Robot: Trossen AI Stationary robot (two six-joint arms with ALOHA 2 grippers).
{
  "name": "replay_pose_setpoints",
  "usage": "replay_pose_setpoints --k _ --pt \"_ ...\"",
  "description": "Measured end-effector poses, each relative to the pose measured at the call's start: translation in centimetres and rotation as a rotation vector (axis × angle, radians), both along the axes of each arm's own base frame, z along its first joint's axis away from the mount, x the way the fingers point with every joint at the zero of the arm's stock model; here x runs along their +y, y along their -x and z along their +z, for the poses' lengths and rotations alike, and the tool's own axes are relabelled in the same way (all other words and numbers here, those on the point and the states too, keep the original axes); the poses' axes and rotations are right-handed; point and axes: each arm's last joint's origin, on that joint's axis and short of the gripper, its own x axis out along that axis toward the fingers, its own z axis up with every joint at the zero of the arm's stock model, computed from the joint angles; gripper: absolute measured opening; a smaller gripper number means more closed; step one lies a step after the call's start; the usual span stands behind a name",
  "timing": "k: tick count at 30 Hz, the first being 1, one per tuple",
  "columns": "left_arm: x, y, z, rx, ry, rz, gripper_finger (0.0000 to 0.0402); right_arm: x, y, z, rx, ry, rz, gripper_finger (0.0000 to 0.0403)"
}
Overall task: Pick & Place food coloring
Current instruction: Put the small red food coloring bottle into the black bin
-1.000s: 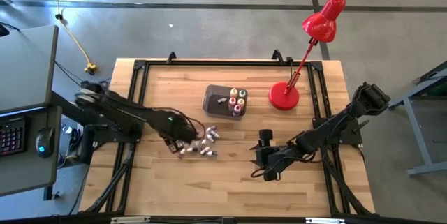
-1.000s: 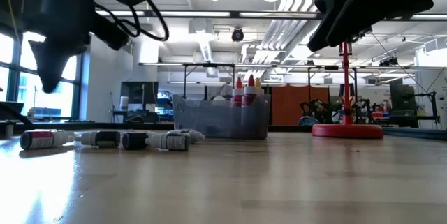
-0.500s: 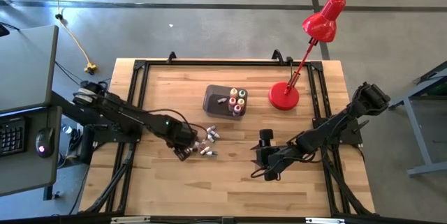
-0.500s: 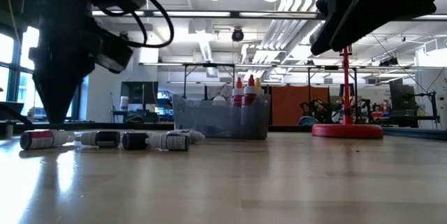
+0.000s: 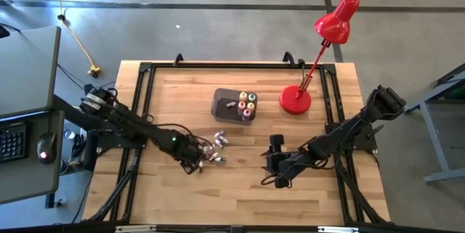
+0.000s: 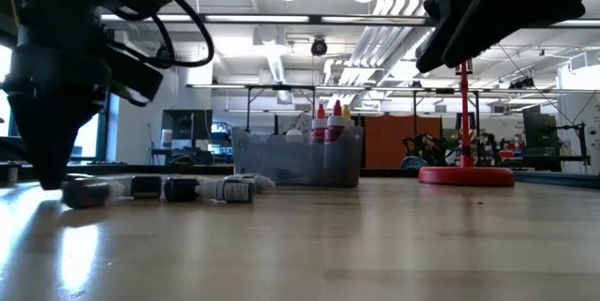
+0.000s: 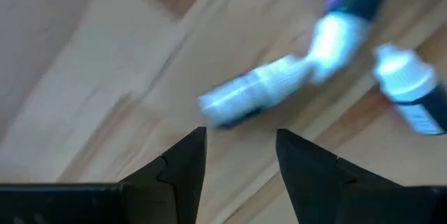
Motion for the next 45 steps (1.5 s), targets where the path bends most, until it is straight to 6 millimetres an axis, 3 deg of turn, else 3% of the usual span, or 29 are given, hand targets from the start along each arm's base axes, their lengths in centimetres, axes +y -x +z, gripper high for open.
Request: replay_pose_setpoints --k 14,20,27,32,35,40,45 --pt "-0.3 -1.1 -0.4 -0.063 -0.058 -0.064 0.0172 0.1 -0.1 0.0 -0.002 -0.013 0.013 0.0199" --pt "-0.6 -2.4 0.1 -0.197 -0.087 -0.072 0.0172 0.4 -0.5 -0.5 -0.008 -0.001 0.033 0.0199" --pt "-0.9 -3.4 0.6 -0.307 -0.056 -0.065 0.0172 2.2 -3.5 -3.5 -0.101 -0.009 0.215 0.0199" --pt "-1.2 -4.0 1.7 -0.329 -0.061 -0.098 0.0172 3.0 -6.1 -5.3 -0.227 -0.152 0.42 0.0199" --pt "-1.3 -4.4 2.5 -0.353 -0.095 -0.133 0.0172 3.4 -7.8 -5.9 -0.272 -0.22 0.412 0.0199" --pt "-1.5 -5.2 4.0 -0.398 -0.149 -0.172 0.0172 5.0 -10.5 -8.2 -0.214 -0.176 0.474 0.0199" --pt "-1.5 -5.4 5.1 -0.375 -0.174 -0.192 0.0172 6.6 -12.6 -8.9 -0.218 -0.251 0.549 0.0199"
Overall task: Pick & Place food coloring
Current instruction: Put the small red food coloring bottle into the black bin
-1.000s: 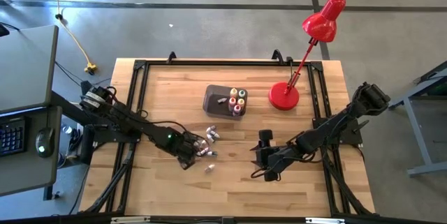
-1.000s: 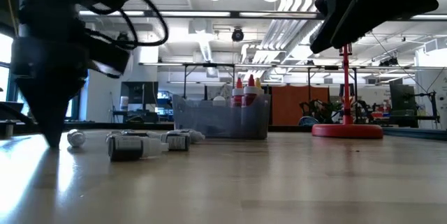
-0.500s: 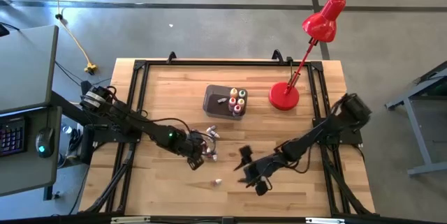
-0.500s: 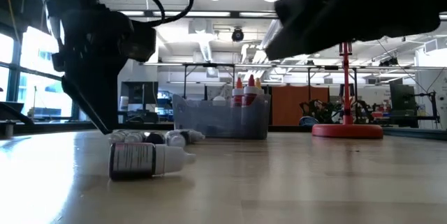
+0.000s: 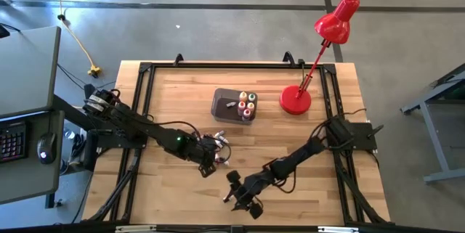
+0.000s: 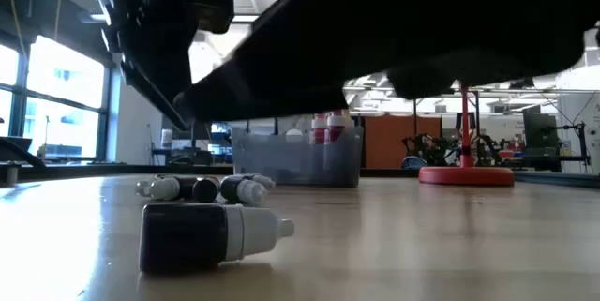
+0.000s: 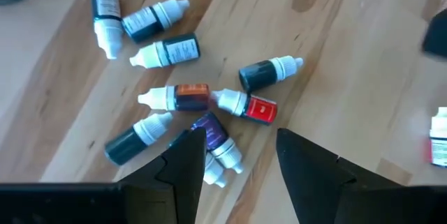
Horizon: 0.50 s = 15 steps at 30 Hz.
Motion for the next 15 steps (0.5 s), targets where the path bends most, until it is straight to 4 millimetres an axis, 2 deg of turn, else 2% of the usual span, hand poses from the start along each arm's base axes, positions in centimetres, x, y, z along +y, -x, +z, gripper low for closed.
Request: replay_pose_setpoints --k 3,9,15 --pt "0.0 -0.2 0.5 -0.006 -0.011 0.005 0.0172 0.2 -0.6 -1.4 0.025 0.028 -0.005 0.0199" --pt "-0.3 -0.9 2.1 -0.046 -0.012 -0.027 0.0172 0.3 -1.2 -2.7 0.029 0.088 -0.055 0.0199" --pt "-0.7 -1.8 4.4 -0.117 -0.03 -0.09 0.0172 0.0 -0.9 -3.1 0.038 0.143 -0.075 0.0192"
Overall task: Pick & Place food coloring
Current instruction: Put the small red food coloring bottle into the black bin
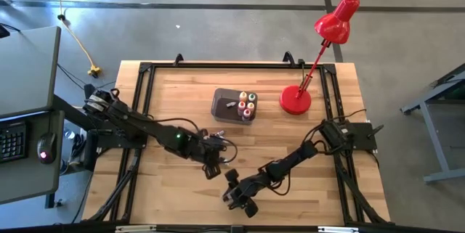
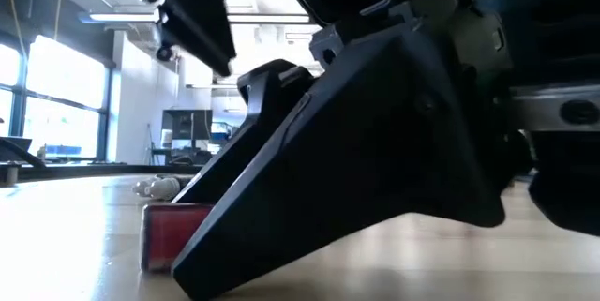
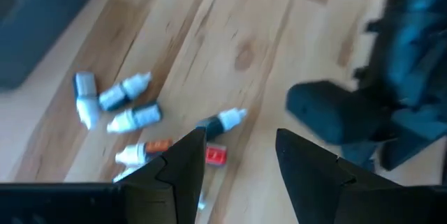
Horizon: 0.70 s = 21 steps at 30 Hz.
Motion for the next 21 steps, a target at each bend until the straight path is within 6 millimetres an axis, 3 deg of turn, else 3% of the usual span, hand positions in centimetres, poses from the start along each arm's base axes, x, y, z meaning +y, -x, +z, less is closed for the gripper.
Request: replay_pose_setpoints --k 12,17,21 --pt "0.0 -0.7 3.3 -0.064 -0.096 -0.028 0.0172 -1.2 -0.4 -0.2 0.036 -0.018 -0.014 0.0078" --pt "0.8 0.2 5.4 0.007 -0.268 0.048 0.0172 -2.2 -0.7 0.8 0.044 -0.015 -0.033 0.0076" --pt "1.6 1.2 7.6 0.05 -0.428 0.116 0.0172 -4.2 -0.7 3.5 0.042 0.09 -0.086 0.0092"
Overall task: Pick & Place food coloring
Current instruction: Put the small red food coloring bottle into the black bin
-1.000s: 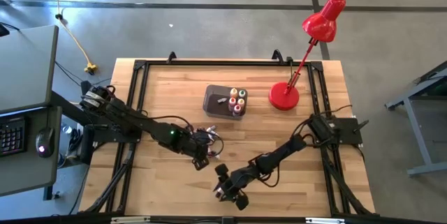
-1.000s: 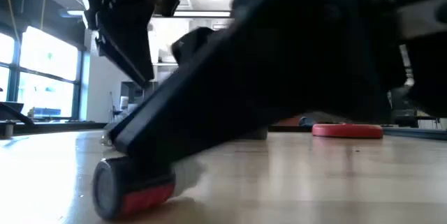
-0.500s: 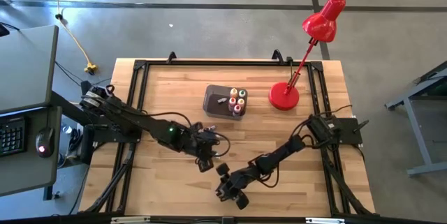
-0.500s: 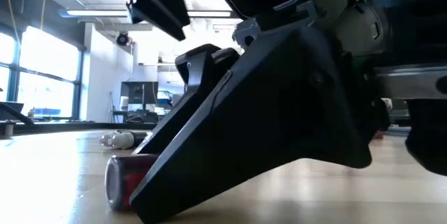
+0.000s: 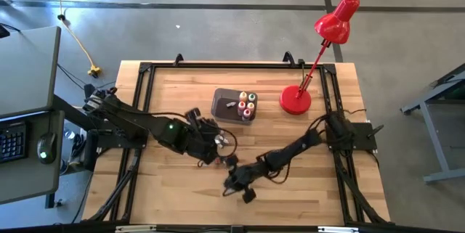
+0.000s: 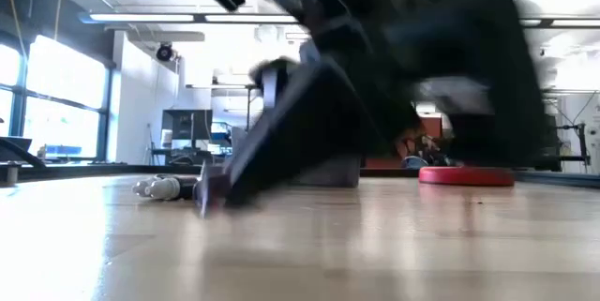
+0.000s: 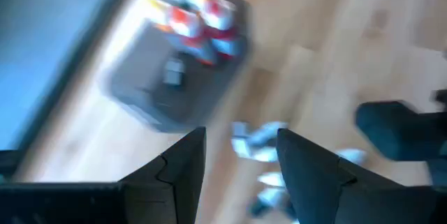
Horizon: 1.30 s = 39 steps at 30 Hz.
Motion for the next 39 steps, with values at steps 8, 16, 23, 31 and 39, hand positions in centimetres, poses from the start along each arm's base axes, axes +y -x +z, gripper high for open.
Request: replay_pose_setpoints --k 8,16,23,31,39 --pt "0.9 1.1 2.4 -0.001 -0.196 0.088 0.0172 -9.2 0.2 9.2 -0.095 0.141 -0.281 0.0082" --pt "2.1 1.3 2.5 0.04 -0.242 0.127 0.0172 -19.8 0.0 9.5 -0.048 0.183 -0.544 0.0091" --pt "4.1 0.9 2.4 0.024 -0.166 0.241 0.0172 -24.3 0.2 7.4 0.029 0.17 -0.676 0.0085" --pt "6.7 0.5 2.4 0.053 -0.163 0.322 0.0172 -25.2 -0.2 4.6 0.102 0.175 -0.645 0.009" --pt "7.6 0.5 2.2 0.078 -0.129 0.341 0.0172 -25.4 -0.1 4.5 0.122 0.208 -0.65 0.0108"
